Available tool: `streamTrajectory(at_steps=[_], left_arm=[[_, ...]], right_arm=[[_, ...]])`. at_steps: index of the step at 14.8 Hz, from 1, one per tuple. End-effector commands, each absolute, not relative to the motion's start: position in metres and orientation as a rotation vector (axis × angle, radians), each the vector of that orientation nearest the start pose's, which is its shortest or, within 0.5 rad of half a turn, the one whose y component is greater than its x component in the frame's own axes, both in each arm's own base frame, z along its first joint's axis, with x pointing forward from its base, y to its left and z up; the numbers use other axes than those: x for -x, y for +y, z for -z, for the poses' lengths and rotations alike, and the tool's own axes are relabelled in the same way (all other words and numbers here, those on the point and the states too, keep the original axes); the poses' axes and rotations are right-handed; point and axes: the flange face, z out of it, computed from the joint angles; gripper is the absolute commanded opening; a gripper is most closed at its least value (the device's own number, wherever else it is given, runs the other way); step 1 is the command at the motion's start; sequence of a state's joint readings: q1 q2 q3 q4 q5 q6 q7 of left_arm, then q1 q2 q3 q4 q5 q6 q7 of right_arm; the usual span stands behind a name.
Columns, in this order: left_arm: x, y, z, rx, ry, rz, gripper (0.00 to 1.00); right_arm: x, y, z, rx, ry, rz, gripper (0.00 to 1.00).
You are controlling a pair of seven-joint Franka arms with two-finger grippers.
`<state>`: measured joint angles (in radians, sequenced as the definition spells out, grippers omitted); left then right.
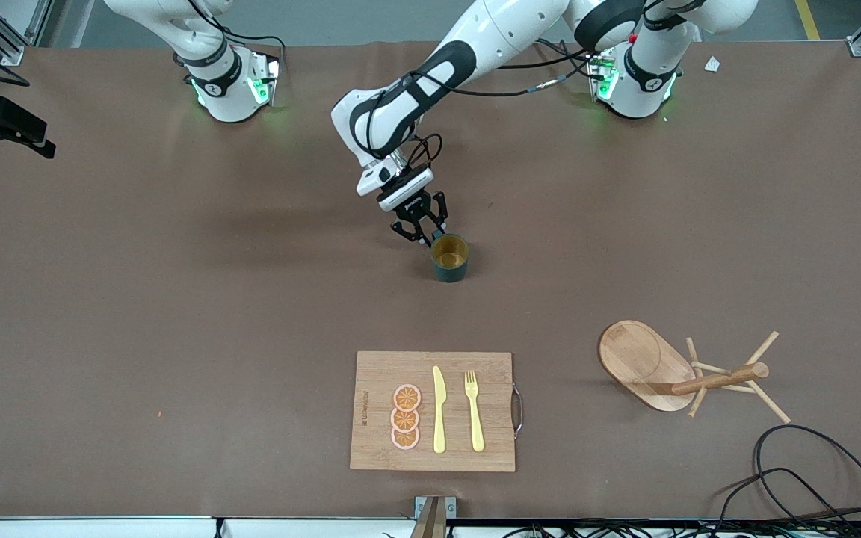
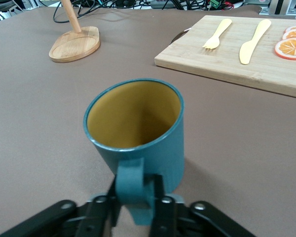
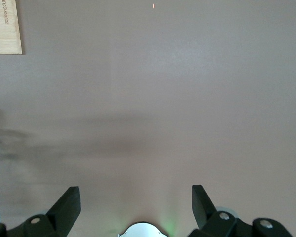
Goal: Pass cup and hang on rack
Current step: 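Lift the mug by the handle with the left gripper toward the rack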
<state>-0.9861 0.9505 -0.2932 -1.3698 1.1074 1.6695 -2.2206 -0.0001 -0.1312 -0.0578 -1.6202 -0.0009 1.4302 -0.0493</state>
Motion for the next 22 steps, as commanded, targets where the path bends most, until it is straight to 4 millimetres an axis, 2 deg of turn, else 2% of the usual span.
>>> streamTrajectory(at_steps=[1,3,6,8,11,14,18,22], left_arm=[[-0.32,-0.616,-0.153,2.428,-0.639,1.175,0.11],[-0.32,-0.617,-0.157,2.432,-0.613,1.163,0.01],[-0.325,-0.62,-0.173,2.443,-0.607,1.157,0.0],[-0.339,-0.622,-0.203,2.47,-0.665,1.1,0.0],[-0.368,-0.612,-0.272,2.517,-0.822,0.986,0.0],[-0.398,-0.589,-0.353,2.584,-0.946,0.825,0.0],[-0.446,-0.532,-0.454,2.667,-1.139,0.594,0.0],[-0.491,-0.46,-0.523,2.747,-1.276,0.354,0.0]], right_arm=[[-0.492,-0.028,-0.663,3.12,0.021,-0.071,1.0],[-0.492,-0.028,-0.663,3.121,0.021,-0.068,1.0],[-0.492,-0.028,-0.663,3.119,0.023,-0.073,1.0],[-0.492,-0.028,-0.663,3.119,0.023,-0.078,1.0],[-0.492,-0.027,-0.663,3.117,0.02,-0.078,1.0],[-0.492,-0.025,-0.663,3.117,0.016,-0.078,1.0],[-0.492,-0.025,-0.663,3.117,0.013,-0.078,1.0],[-0.492,-0.024,-0.662,3.117,0.011,-0.082,1.0]])
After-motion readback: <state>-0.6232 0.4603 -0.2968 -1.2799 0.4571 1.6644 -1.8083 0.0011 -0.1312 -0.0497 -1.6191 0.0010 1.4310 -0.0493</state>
